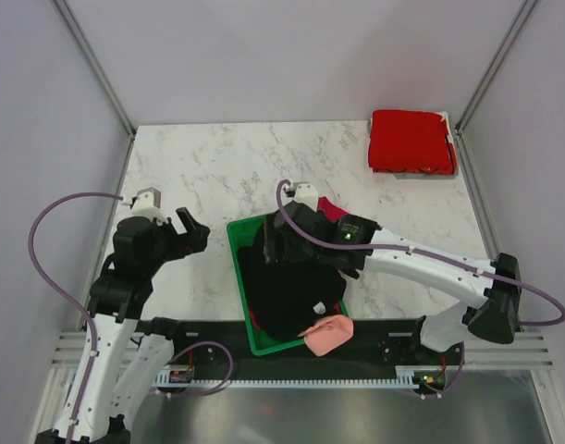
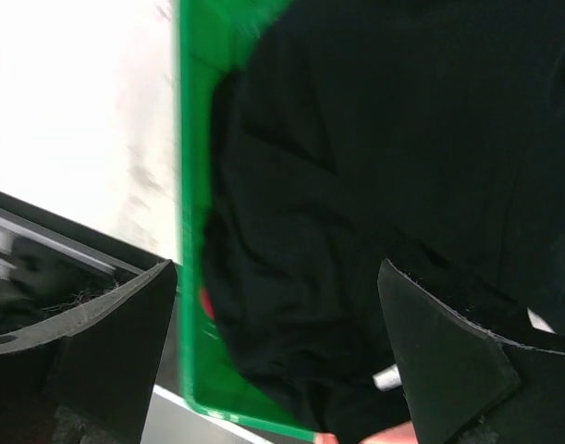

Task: Fold and stack the t-shirts

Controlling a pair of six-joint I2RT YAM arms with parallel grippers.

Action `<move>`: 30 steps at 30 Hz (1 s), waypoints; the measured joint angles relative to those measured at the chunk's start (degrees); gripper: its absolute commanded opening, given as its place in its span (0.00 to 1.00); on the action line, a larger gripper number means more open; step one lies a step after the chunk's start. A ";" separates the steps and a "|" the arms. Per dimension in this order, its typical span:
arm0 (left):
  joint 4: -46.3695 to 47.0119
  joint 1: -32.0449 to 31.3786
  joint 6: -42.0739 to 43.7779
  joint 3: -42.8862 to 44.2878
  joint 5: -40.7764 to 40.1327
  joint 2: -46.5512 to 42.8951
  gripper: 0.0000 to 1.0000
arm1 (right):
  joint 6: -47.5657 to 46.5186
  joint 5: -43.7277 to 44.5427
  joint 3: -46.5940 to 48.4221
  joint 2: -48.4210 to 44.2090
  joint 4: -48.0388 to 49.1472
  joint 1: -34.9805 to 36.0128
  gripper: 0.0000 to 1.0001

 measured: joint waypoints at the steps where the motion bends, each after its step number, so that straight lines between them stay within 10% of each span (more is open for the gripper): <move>1: 0.02 0.00 0.00 0.00 0.00 0.09 1.00 | -0.02 -0.44 -2.03 0.24 -0.02 0.44 0.97; 14: 0.09 0.00 0.00 0.00 1.09 -0.72 1.00 | 0.24 -2.69 -7.04 16.00 -0.35 11.02 0.86; 24: 0.09 0.00 0.00 0.00 1.16 -0.74 1.00 | -0.11 -0.76 -6.29 17.29 -1.44 11.56 0.04; 30: 0.09 0.00 0.00 0.00 1.14 -0.70 1.00 | 0.33 -0.22 -5.86 17.38 -1.64 12.11 0.00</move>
